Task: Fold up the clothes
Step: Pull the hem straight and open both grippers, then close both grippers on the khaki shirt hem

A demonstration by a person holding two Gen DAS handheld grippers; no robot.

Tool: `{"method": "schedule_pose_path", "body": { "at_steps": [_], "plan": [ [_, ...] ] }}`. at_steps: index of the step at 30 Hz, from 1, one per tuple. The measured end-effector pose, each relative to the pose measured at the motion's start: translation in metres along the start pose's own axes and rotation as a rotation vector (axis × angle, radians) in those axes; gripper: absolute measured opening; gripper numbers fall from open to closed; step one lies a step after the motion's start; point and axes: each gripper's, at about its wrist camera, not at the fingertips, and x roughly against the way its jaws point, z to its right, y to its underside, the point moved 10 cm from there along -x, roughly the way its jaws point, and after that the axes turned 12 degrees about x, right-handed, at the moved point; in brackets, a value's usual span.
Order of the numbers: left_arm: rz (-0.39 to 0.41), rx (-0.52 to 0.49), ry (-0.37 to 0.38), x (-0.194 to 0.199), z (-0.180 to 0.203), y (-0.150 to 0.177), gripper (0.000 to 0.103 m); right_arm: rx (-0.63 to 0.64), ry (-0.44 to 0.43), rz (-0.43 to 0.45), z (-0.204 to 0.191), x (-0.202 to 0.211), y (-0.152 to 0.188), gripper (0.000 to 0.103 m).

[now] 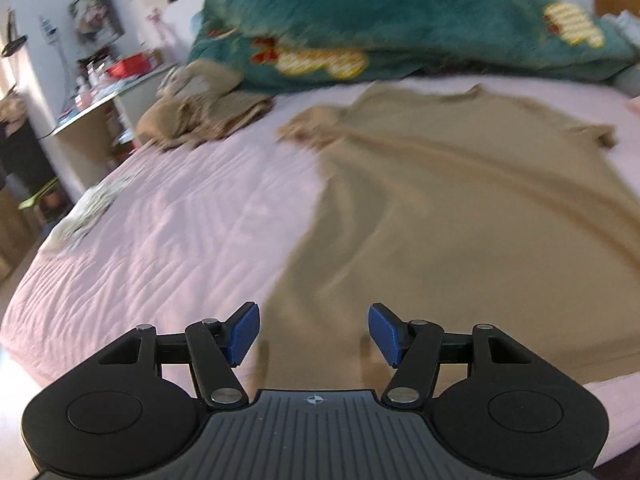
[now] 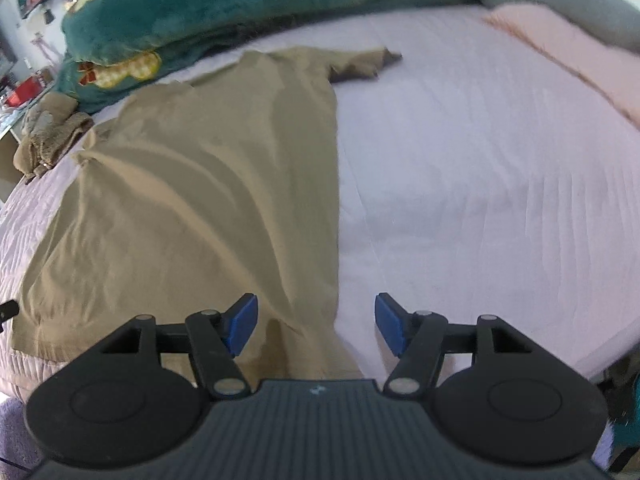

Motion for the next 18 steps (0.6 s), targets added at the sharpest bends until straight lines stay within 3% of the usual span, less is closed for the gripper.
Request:
{"method": "schedule_pose_path", "body": {
  "at_steps": [2, 6, 9, 13, 18],
  "plan": [
    [-0.031, 0.014, -0.010, -0.010, -0.008, 0.003, 0.063, -0.001, -0.023, -0.036, -0.005, -0.009, 0.007, 0.065],
    [-0.105, -0.004, 0.062, -0.027, -0.004, 0.017, 0.063, 0.038, -0.039, -0.082, -0.015, -0.021, 0.018, 0.065],
    [-0.109, -0.041, 0.071, -0.033, -0.001, 0.022, 0.064, 0.069, -0.031, -0.075, -0.017, -0.022, 0.021, 0.065],
    [-0.049, -0.043, 0.008, -0.026, -0.011, 0.010, 0.063, 0.069, -0.044, -0.076, -0.016, -0.020, 0.022, 0.065],
    [-0.094, -0.087, 0.055, -0.037, -0.005, 0.006, 0.064, 0.083, -0.045, -0.068, -0.015, -0.024, 0.018, 0.066]
  ]
}}
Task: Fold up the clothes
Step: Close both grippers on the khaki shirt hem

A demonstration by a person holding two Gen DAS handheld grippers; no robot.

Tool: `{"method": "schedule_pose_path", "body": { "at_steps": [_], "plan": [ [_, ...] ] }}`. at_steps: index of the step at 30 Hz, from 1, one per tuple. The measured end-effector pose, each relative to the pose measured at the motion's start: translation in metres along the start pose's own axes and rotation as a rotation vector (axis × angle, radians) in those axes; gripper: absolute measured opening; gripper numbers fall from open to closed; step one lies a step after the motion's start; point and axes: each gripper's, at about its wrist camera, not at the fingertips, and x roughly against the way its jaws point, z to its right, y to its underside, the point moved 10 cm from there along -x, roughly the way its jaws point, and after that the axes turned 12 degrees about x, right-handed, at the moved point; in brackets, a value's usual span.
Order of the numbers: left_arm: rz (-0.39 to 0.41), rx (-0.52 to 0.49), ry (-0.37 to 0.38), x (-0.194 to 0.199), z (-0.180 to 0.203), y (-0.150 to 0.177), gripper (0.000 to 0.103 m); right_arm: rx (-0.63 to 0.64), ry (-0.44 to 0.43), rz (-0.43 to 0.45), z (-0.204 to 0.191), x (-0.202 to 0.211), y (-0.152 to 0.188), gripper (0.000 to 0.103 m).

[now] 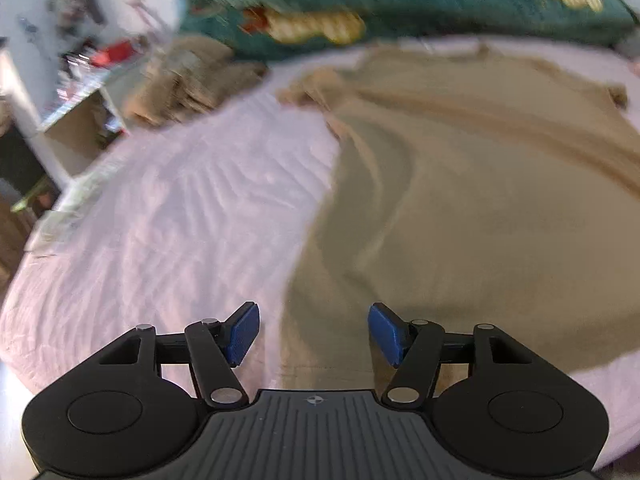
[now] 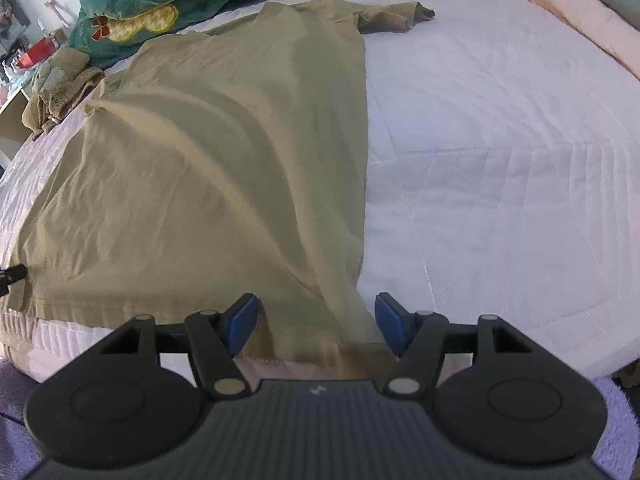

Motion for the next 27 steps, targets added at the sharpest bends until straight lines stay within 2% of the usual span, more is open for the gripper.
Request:
{"method": "schedule_pose_path", "body": {
  "at_steps": [1, 3, 5, 6, 8, 10, 12, 13, 15, 17, 20, 22, 24, 25, 27],
  "plan": [
    [-0.002, 0.010, 0.011, -0.002, 0.000, 0.000, 0.064, 0.005, 0.001, 0.003, 0.000, -0.001, -0.001, 0.066],
    [-0.010, 0.036, 0.043, -0.003, 0.000, -0.001, 0.057, 0.014, -0.005, 0.010, -0.001, 0.000, -0.001, 0.066],
    [-0.016, 0.070, 0.089, -0.002, 0.001, 0.000, 0.038, 0.022, -0.010, 0.017, -0.003, 0.000, -0.002, 0.066],
    [-0.016, 0.086, 0.114, -0.001, 0.002, 0.000, 0.033, 0.026, -0.013, 0.020, -0.003, 0.000, -0.002, 0.066],
    [-0.004, 0.088, 0.126, 0.001, 0.005, 0.003, 0.016, 0.034, -0.018, 0.027, -0.004, 0.000, -0.003, 0.064],
    [0.005, 0.102, 0.141, 0.005, 0.009, 0.004, 0.007, 0.042, -0.024, 0.034, -0.005, 0.000, -0.004, 0.059],
    [0.012, 0.123, 0.161, 0.009, 0.013, 0.007, 0.004, 0.047, -0.027, 0.041, -0.005, 0.001, -0.004, 0.044],
    [0.019, 0.128, 0.172, 0.010, 0.015, 0.005, 0.004, 0.043, -0.025, 0.043, -0.003, 0.002, -0.004, 0.040],
    [0.032, 0.135, 0.195, 0.011, 0.018, 0.002, 0.003, 0.037, -0.020, 0.048, 0.001, 0.004, -0.005, 0.018],
    [0.046, 0.143, 0.218, 0.013, 0.021, -0.001, 0.003, 0.030, -0.016, 0.053, 0.006, 0.007, -0.005, 0.010],
    [0.074, 0.117, 0.245, 0.031, 0.031, -0.004, 0.003, 0.048, -0.006, 0.047, 0.012, 0.017, -0.008, 0.012],
    [0.072, 0.115, 0.238, 0.032, 0.034, -0.001, 0.003, 0.073, 0.046, 0.022, 0.018, 0.022, -0.013, 0.016],
    [0.061, 0.152, 0.253, 0.030, 0.034, 0.000, 0.003, 0.089, 0.128, 0.066, 0.019, 0.036, -0.029, 0.031],
    [0.063, 0.161, 0.257, 0.031, 0.033, 0.000, 0.003, 0.106, 0.167, 0.091, 0.016, 0.044, -0.040, 0.035],
    [0.068, 0.170, 0.260, 0.032, 0.033, 0.000, 0.003, 0.148, 0.167, 0.161, -0.001, 0.058, -0.064, 0.041]
  ]
}}
